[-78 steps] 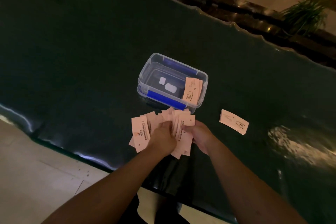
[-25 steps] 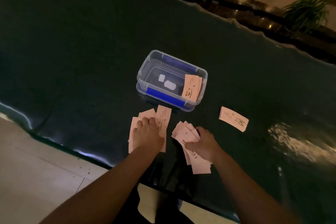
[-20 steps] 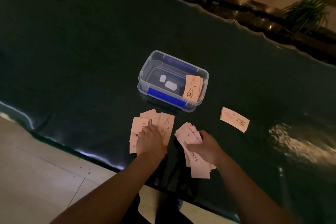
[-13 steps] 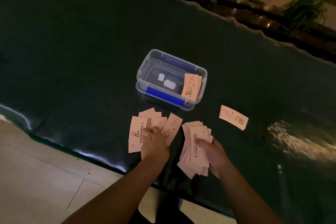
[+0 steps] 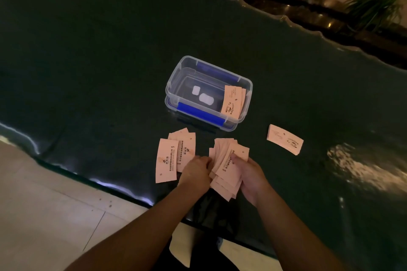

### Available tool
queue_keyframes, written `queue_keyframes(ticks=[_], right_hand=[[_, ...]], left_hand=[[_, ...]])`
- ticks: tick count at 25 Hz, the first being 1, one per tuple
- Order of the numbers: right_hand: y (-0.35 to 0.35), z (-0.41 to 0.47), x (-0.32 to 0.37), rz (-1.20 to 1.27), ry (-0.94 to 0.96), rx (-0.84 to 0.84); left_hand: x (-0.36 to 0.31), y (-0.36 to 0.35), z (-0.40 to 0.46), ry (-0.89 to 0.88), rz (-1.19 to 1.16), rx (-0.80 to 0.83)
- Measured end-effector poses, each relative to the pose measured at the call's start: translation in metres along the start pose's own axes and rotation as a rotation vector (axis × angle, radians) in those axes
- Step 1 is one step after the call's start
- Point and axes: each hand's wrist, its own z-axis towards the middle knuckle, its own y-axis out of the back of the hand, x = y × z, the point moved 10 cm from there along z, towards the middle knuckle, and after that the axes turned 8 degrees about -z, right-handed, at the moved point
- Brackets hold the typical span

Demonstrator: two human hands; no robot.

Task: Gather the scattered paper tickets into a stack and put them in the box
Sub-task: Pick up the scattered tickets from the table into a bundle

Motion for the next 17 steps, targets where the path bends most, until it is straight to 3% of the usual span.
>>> queue_keyframes(ticks=[5,11,14,17], right_hand=[[-0.01,0.001,0.012,-0.097,0.067,-0.007],[-0.025,-0.006,0.009,-0.123,0.032,0.042],[-0.026,-0.007,0.012,-0.024,0.025,0.082],[-0.035,-0.007,0.015,-0.022,0.019,0.128]], left_hand=[[0.014,-0.002,0.001,0.006,-0.247,0.049],[0.023,0.002,-0.004,-0.012,-0.252,0.043],[0.025,0.042,-0.009,-0.09,0.06,-0.213],[0.064,0.088,-0.02,0.147,0.112,-0.434]])
